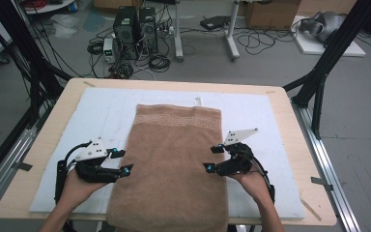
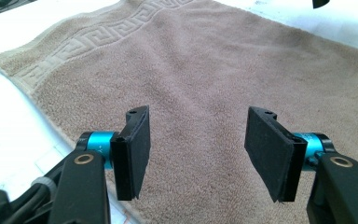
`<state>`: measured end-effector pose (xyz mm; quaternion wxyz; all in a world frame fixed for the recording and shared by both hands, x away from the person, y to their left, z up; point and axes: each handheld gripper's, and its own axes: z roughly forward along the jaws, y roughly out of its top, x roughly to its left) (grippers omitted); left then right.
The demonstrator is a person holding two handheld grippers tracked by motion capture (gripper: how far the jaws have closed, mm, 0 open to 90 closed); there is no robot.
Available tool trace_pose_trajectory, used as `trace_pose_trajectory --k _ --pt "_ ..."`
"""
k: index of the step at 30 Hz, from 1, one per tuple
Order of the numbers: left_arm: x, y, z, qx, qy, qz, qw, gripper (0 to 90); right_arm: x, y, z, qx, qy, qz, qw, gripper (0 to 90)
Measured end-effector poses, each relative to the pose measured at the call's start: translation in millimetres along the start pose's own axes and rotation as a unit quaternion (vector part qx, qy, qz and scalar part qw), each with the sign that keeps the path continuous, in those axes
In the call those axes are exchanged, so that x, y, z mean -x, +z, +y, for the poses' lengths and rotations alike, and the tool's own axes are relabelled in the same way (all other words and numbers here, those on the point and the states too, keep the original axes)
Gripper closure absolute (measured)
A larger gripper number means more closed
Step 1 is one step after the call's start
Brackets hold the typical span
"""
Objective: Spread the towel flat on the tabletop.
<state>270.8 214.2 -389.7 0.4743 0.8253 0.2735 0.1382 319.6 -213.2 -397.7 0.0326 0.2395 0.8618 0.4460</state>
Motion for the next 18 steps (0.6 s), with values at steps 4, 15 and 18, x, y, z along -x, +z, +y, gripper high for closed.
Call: trace_pose_trajectory --k 4,15,18 --pt "1.7 0.6 -0.5 -0.004 0.003 0.001 1.0000 40.6 -0.6 0.3 1.0 0.002 -0.002 -0.004 1.0000 26.0" --pt "1.9 2.2 -2.3 -0.010 0.002 -0.001 1.0000 40.0 -1.4 -1.3 0.7 0.000 -0.010 -0.009 0.9999 25.9" --pt "-3.3 3.7 0.6 -0.005 -0.009 0.003 0.9999 39.6 0.2 -2.9 1.3 0.001 -0.011 -0.012 0.9999 25.9"
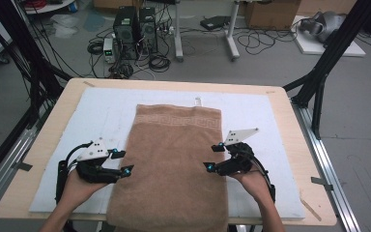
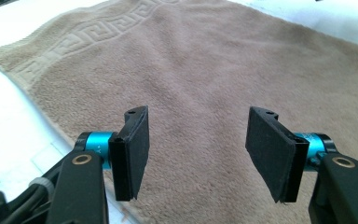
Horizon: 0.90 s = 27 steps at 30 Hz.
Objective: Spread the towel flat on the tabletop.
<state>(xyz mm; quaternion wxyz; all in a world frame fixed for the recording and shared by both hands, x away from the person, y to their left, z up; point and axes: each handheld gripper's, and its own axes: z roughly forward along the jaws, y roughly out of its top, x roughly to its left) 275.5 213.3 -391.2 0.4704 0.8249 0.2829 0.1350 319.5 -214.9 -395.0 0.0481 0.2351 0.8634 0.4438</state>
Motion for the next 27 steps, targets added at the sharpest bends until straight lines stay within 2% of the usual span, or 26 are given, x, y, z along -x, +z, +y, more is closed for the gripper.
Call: trace_pose_trajectory --k 4,10,17,22,27 --pt "-9.6 6.0 7.0 -0.004 -0.017 0.015 0.9997 38.7 5.4 -2.9 3.0 0.001 0.001 -0.009 1.0000 25.9" --pt "-19.7 13.0 20.1 0.000 -0.022 0.030 0.9993 38.5 16.9 -5.8 14.1 -0.001 0.001 -0.025 0.9997 25.9" --pt "-27.6 19.3 28.9 -0.002 -0.022 0.034 0.9992 38.4 22.8 -7.7 27.2 -0.003 -0.005 -0.034 0.9994 25.8" --pt "-28.5 21.7 28.7 -0.006 -0.020 0.033 0.9992 38.1 24.1 -4.8 29.6 -0.007 -0.006 -0.036 0.9993 25.8" --pt "-30.1 23.3 30.6 0.001 -0.021 0.034 0.9992 38.1 27.3 -0.3 32.3 -0.010 -0.008 -0.037 0.9992 25.9"
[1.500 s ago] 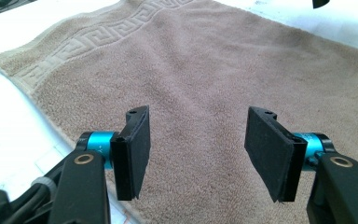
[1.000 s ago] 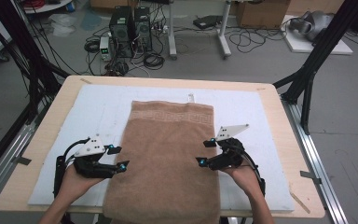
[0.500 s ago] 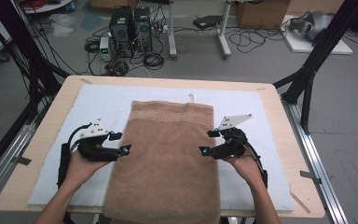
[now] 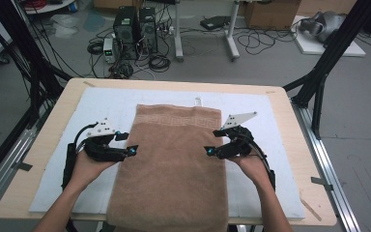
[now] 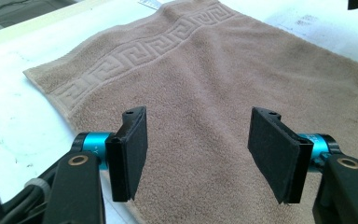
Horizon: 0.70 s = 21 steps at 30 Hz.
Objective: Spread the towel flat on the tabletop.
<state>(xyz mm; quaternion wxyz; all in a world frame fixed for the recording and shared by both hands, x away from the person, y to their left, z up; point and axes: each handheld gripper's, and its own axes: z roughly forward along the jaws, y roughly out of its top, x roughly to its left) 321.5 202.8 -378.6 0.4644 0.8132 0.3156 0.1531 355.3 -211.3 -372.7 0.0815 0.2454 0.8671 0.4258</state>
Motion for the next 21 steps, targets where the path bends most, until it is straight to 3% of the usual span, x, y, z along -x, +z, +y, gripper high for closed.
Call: trace_pose_trajectory --k 4,9,15,21 --pt "-7.2 10.8 5.6 -0.003 -0.016 -0.004 0.9999 39.6 6.0 5.5 4.4 -0.001 0.005 -0.002 1.0000 25.9" --pt "-6.4 29.6 18.5 -0.010 -0.013 -0.008 0.9998 39.5 15.5 15.5 10.4 -0.004 0.021 -0.007 0.9998 25.2" --pt "-11.0 39.2 22.1 -0.010 -0.022 -0.005 0.9997 38.7 19.1 21.9 15.8 -0.010 0.015 -0.008 0.9998 25.2" --pt "-12.1 41.5 20.8 -0.018 -0.023 -0.006 0.9996 38.2 25.3 23.0 14.2 -0.014 0.025 -0.011 0.9995 25.2"
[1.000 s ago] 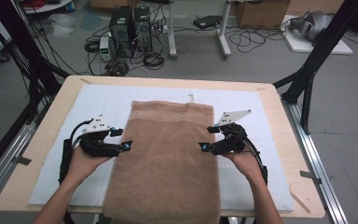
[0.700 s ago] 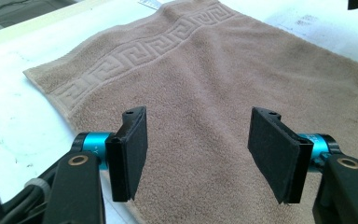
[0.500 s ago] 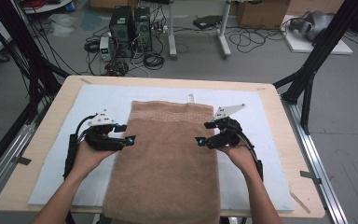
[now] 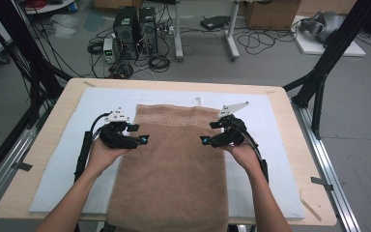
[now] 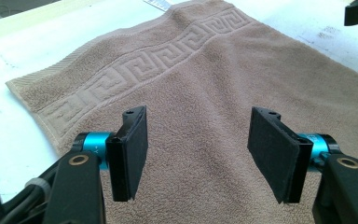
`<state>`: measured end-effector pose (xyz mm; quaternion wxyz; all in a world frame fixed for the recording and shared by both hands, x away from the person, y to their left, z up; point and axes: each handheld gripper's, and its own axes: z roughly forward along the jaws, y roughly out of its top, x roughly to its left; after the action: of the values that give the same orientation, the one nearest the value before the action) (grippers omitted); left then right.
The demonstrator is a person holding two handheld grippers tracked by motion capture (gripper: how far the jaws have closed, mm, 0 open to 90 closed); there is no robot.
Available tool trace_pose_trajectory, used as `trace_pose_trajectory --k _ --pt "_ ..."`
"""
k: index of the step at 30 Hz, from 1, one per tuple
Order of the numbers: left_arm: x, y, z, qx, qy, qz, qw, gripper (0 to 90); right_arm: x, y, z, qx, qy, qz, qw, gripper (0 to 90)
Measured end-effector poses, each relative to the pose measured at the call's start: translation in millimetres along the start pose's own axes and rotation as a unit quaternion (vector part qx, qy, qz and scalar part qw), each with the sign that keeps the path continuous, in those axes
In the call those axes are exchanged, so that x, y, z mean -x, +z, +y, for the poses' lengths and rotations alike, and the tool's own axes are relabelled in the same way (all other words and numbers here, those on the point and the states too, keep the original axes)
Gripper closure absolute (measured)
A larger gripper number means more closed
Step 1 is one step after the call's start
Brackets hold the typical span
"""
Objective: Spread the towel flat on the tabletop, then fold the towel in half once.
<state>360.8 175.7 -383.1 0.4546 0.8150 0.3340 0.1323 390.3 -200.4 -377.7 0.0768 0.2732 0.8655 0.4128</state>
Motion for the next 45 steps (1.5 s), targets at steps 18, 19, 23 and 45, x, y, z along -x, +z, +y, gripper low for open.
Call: trace_pose_trajectory --k 18,19,23,45 --pt "-19.9 21.0 -5.8 -0.016 -0.020 0.023 0.9994 39.5 21.9 5.5 -8.5 -0.004 0.030 -0.020 0.9993 27.0" --pt "-22.9 22.9 -6.9 -0.019 -0.022 0.026 0.9992 40.0 25.7 7.2 -10.0 -0.006 0.034 -0.027 0.9990 27.1" --pt "-35.9 32.5 -13.9 -0.027 -0.032 0.048 0.9980 41.2 35.2 13.7 -15.3 -0.012 0.047 -0.046 0.9978 31.2" --pt "-52.2 44.5 -26.6 -0.066 -0.032 0.075 0.9945 82.2 38.1 35.2 -26.8 -0.098 0.042 -0.066 0.9921 83.7"
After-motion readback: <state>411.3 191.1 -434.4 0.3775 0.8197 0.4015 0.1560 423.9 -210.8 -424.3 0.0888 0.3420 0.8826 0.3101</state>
